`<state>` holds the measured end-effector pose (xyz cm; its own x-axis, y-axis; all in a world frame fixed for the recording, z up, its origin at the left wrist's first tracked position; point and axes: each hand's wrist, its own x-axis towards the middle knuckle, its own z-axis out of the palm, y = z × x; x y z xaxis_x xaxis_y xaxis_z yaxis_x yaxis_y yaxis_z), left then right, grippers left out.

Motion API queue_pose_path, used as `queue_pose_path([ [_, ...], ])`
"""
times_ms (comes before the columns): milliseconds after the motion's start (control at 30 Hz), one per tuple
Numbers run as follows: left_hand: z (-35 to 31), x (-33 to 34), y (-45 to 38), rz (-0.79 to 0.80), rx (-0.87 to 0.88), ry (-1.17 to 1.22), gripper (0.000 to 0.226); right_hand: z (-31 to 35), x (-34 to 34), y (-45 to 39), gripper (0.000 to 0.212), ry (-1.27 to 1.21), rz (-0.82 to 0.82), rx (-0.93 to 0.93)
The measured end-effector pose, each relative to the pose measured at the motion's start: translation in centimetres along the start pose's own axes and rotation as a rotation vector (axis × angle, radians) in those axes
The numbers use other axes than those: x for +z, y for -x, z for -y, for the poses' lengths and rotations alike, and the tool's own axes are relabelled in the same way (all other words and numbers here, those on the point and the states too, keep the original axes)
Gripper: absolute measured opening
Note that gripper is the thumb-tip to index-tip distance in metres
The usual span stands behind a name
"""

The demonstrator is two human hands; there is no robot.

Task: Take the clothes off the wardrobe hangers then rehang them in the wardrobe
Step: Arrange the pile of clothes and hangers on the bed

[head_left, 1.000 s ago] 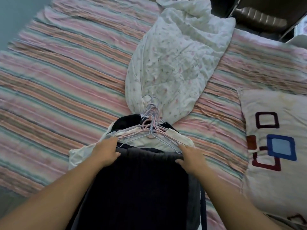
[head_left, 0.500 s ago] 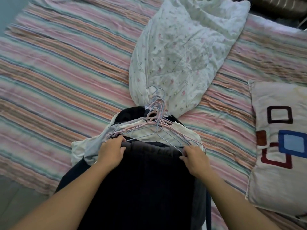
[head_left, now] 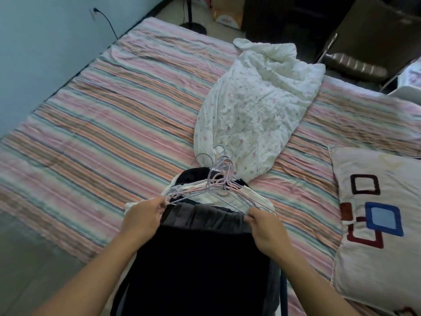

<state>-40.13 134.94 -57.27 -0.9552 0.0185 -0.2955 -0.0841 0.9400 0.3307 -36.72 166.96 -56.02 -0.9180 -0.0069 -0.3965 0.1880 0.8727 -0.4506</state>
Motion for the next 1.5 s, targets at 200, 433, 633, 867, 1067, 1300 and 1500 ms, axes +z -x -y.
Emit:
queue_pose_path([
  [200, 2.0, -6.6, 8.3, -0.086, -0.043, 0.117, 0.005, 5.7, -2.6, 6.3, 0.023, -0.084, -0.078, -0.137],
  [433, 5.2, -14.6, 21.6, -0.219, -0.034, 0.22, 0.005, 13.1, -5.6, 16.2, 0.02, -0.082, -0.112, -0.349],
  [633, 7.5, -20.2, 34.7, -0.331, -0.121, 0.294, 0.015, 20.1, -6.6, 25.0, 0.019, -0.039, -0.158, -0.567],
  [867, 8.3, -23.6, 48.5, -0.512, -0.16, 0.469, 0.013, 26.7, -7.3, 33.7, 0.015, -0.119, -0.197, -0.778],
  [1067, 7.7, -26.4, 57.2, -0.731, -0.07, 0.517, 0.018, 31.5, -8.8, 40.4, 0.009, -0.174, -0.153, -0.944],
  [1300, 7.7, -28.8, 64.1, -0.983, -0.109, 0.489, 0.012, 36.7, -10.1, 45.6, 0.01, -0.228, -0.066, -1.166],
  [1500, 6.2, -30.0, 69.1, -1.12, -0.194, 0.281, 0.009, 41.4, -9.9, 47.9, 0.013, -0.166, -0.038, -1.455],
])
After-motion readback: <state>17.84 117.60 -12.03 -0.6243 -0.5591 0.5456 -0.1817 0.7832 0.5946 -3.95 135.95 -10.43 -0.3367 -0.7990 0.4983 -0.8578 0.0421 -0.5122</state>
